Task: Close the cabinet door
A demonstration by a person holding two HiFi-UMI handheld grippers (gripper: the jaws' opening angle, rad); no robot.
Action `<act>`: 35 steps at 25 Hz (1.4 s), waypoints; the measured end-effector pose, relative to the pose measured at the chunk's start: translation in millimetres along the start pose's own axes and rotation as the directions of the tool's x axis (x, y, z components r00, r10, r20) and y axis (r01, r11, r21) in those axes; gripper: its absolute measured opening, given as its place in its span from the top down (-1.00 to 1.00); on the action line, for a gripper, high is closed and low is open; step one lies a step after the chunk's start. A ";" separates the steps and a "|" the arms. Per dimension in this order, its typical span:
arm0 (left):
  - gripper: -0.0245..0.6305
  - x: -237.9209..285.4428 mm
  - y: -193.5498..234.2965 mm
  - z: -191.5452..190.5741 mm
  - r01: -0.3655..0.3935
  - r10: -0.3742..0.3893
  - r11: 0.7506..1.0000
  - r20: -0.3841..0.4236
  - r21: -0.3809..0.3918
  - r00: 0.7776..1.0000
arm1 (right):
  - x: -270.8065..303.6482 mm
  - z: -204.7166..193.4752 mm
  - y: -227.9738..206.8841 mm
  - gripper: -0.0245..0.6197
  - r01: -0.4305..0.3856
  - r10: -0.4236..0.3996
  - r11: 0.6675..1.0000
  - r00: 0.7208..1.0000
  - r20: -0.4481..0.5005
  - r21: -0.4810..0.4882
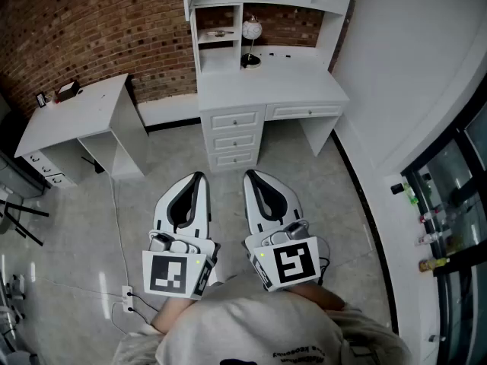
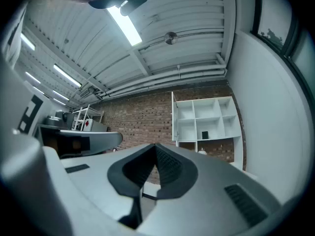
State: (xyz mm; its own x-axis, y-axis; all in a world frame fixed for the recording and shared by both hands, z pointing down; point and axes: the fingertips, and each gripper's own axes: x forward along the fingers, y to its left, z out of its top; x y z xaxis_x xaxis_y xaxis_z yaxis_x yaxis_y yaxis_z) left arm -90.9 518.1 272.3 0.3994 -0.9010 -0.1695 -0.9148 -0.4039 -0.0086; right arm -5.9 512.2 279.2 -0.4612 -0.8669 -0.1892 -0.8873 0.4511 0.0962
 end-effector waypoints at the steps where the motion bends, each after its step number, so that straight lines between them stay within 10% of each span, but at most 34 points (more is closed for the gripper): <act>1: 0.90 -0.7 2.4 0.5 0.001 -0.001 1.000 0.001 0.000 1.000 | 1.3 0.2 2.0 0.87 0.001 -0.001 1.000 1.000 0.001 0.000; 20: 0.90 11.5 36.1 -15.9 -0.002 0.002 1.000 0.017 -0.015 1.000 | 36.1 -6.3 10.2 0.87 -0.015 0.012 0.999 0.998 0.055 0.043; 35: 0.90 159.6 91.8 -23.4 -0.012 0.010 0.999 0.060 0.041 0.998 | 183.7 -28.3 -62.2 0.87 -0.105 0.100 0.994 0.990 0.104 0.041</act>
State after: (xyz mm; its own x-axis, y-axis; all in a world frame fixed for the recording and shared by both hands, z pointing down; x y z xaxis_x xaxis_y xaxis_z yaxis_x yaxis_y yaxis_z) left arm -109.7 333.5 267.5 0.3859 -0.8937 -0.2287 -0.9214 -0.3858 -0.0473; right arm -35.6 318.9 266.1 -0.5449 -0.7905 -0.2796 -0.8333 0.5476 0.0755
